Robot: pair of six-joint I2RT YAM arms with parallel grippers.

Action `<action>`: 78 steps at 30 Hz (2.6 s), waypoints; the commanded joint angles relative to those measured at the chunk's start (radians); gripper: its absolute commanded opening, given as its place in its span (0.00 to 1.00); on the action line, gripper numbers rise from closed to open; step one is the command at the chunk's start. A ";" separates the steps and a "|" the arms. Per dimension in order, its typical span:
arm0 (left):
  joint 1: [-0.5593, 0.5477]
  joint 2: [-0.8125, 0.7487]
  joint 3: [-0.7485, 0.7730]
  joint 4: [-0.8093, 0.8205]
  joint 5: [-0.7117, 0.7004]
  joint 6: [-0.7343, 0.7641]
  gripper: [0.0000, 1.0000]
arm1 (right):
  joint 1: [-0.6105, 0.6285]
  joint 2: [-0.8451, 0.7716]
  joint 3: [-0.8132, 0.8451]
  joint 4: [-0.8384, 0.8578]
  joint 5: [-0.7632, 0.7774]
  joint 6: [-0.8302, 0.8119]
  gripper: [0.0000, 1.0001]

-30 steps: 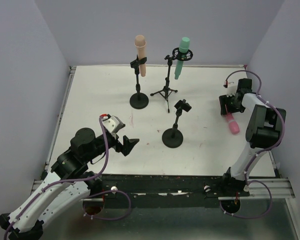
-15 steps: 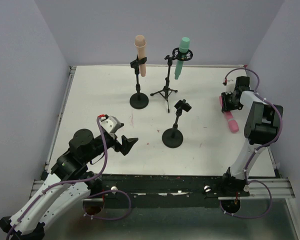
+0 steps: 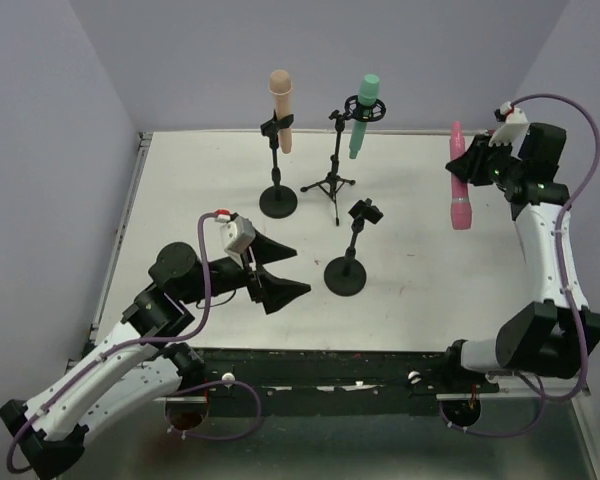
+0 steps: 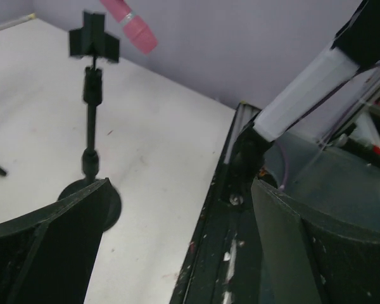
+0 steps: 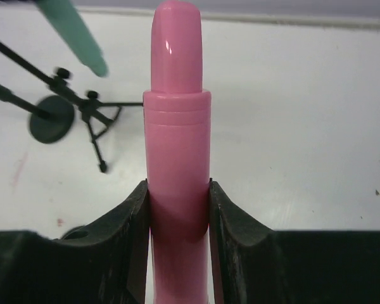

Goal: Attach the microphones to the stand

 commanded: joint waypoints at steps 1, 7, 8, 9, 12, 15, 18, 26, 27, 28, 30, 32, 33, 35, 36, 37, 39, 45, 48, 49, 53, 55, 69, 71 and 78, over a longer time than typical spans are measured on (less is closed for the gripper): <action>-0.119 0.149 0.167 0.175 -0.022 -0.149 0.98 | -0.010 -0.129 0.060 -0.004 -0.223 0.185 0.14; -0.191 0.456 0.456 0.234 -0.111 -0.260 0.98 | -0.010 -0.240 0.121 0.087 -0.429 0.430 0.14; -0.203 0.509 0.507 0.224 -0.126 -0.277 0.99 | -0.010 -0.257 0.124 0.105 -0.456 0.484 0.14; -0.222 0.551 0.559 0.217 -0.141 -0.277 0.98 | -0.010 -0.271 0.129 0.123 -0.476 0.515 0.14; -0.275 0.660 0.675 0.201 -0.224 -0.249 0.98 | -0.010 -0.313 0.149 0.159 -0.519 0.606 0.14; -0.305 0.753 0.777 0.116 -0.335 -0.269 0.98 | -0.010 -0.341 0.169 0.186 -0.550 0.682 0.14; -0.320 0.826 0.863 0.085 -0.376 -0.275 0.98 | -0.010 -0.349 0.190 0.226 -0.591 0.768 0.14; -0.357 0.988 1.058 0.036 -0.427 -0.277 0.97 | -0.010 -0.366 0.191 0.334 -0.650 0.909 0.14; -0.357 1.001 1.071 0.036 -0.425 -0.283 0.97 | -0.010 -0.369 0.187 0.338 -0.651 0.916 0.14; -0.358 1.013 1.080 0.036 -0.421 -0.289 0.95 | -0.010 -0.372 0.181 0.343 -0.654 0.922 0.14; -0.358 1.041 1.106 0.036 -0.399 -0.300 0.93 | -0.010 -0.373 0.171 0.361 -0.664 0.932 0.14; -0.358 1.057 1.121 0.052 -0.360 -0.309 0.89 | -0.010 -0.375 0.163 0.360 -0.665 0.933 0.14; -0.361 1.064 1.123 0.060 -0.349 -0.315 0.87 | -0.010 -0.375 0.160 0.360 -0.667 0.933 0.14; -0.363 1.073 1.133 0.066 -0.340 -0.323 0.85 | -0.010 -0.377 0.151 0.369 -0.668 0.934 0.14; -0.363 1.076 1.140 0.065 -0.338 -0.321 0.84 | -0.010 -0.377 0.146 0.374 -0.671 0.934 0.14; -0.363 1.079 1.143 0.068 -0.336 -0.320 0.83 | -0.012 -0.377 0.141 0.372 -0.673 0.933 0.14; -0.361 1.087 1.147 0.072 -0.330 -0.318 0.81 | -0.010 -0.378 0.135 0.374 -0.676 0.931 0.14; -0.363 1.102 1.166 0.086 -0.315 -0.320 0.66 | -0.010 -0.387 0.112 0.343 -0.677 0.874 0.15; -0.360 1.102 1.167 0.085 -0.315 -0.312 0.56 | -0.010 -0.395 0.097 0.322 -0.677 0.842 0.15; -0.361 1.101 1.167 0.085 -0.312 -0.309 0.52 | -0.010 -0.399 0.091 0.320 -0.677 0.839 0.15; -0.360 1.104 1.167 0.082 -0.286 -0.313 0.39 | -0.010 -0.401 0.088 0.318 -0.685 0.836 0.16; -0.358 1.099 1.166 0.077 -0.277 -0.313 0.31 | -0.010 -0.401 0.091 0.318 -0.691 0.833 0.16; -0.300 0.828 1.016 -0.098 -0.099 -0.294 0.09 | -0.010 -0.412 0.210 0.150 -0.843 0.529 0.98; -0.283 0.759 0.979 -0.163 -0.074 -0.278 0.09 | -0.010 -0.413 0.221 0.153 -0.889 0.506 1.00; -0.118 0.512 0.832 -0.456 0.114 -0.264 0.09 | -0.010 -0.398 0.284 -0.093 -0.926 0.134 1.00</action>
